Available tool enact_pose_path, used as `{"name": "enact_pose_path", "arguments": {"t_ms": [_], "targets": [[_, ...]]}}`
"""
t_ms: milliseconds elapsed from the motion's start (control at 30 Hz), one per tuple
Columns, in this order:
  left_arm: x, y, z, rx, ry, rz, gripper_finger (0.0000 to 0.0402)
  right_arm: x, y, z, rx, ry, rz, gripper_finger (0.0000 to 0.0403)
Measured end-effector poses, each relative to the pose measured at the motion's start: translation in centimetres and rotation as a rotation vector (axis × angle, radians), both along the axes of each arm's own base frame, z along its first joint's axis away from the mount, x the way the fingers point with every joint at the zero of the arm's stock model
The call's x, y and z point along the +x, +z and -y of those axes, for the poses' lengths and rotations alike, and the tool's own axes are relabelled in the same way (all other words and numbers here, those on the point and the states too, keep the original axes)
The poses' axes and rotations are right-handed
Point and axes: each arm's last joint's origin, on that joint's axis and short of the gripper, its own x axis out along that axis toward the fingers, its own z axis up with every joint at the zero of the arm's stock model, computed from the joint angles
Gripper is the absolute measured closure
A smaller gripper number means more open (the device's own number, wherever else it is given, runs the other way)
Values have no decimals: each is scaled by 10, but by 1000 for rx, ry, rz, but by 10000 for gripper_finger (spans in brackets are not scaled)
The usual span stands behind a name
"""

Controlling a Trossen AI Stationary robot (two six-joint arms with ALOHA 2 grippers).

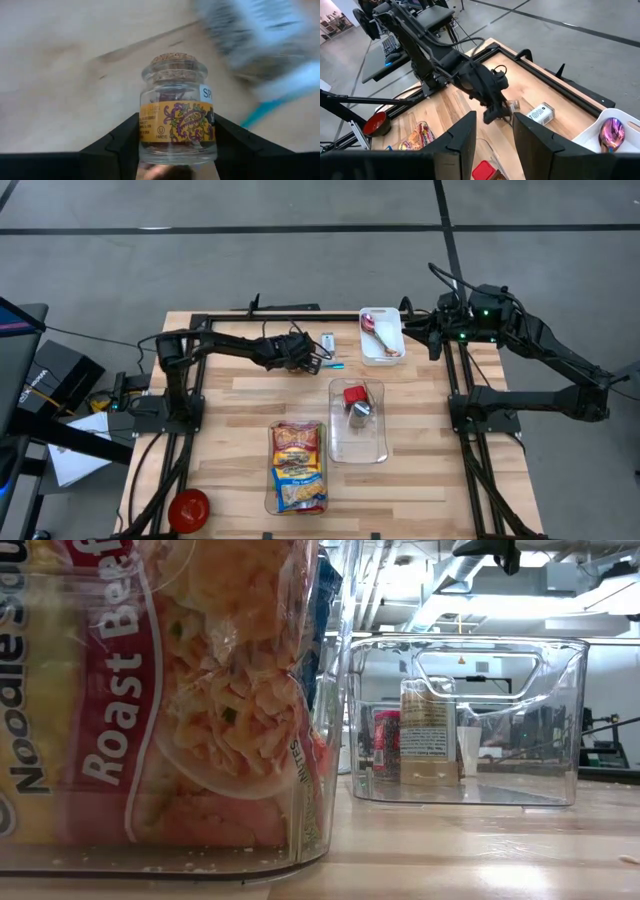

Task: Pick & Place Food Item
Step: Put the brown seasoning bottle into the right transparent bin

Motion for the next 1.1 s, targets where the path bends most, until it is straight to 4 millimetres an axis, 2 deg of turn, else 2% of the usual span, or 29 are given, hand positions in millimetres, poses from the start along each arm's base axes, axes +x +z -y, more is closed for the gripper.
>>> {"name": "enact_pose_path", "arguments": {"t_ms": [167,300,400,700,767,867,1000,1100], "targets": [[-2,33,5,45,-130,56,216,0,0,0,-27,12,-12,281],[-5,68,7,51,-352,180,216,0,0,0,-79,33,-24,281],[-12,86,8,12,-481,257,216,1,3,0,-135,48,-2,281],[-19,146,19,7,-867,664,216,25,5,-7,-506,240,-45,281],[-19,154,22,-8,-927,733,216,34,5,-9,-586,289,-44,281],[-19,160,27,-7,-986,780,216,48,8,-12,-609,307,20,279],[-17,161,35,-12,-1009,789,216,67,12,-11,-534,295,69,260],[-15,162,42,-25,-1045,799,216,84,17,-9,-442,293,44,225]]}}
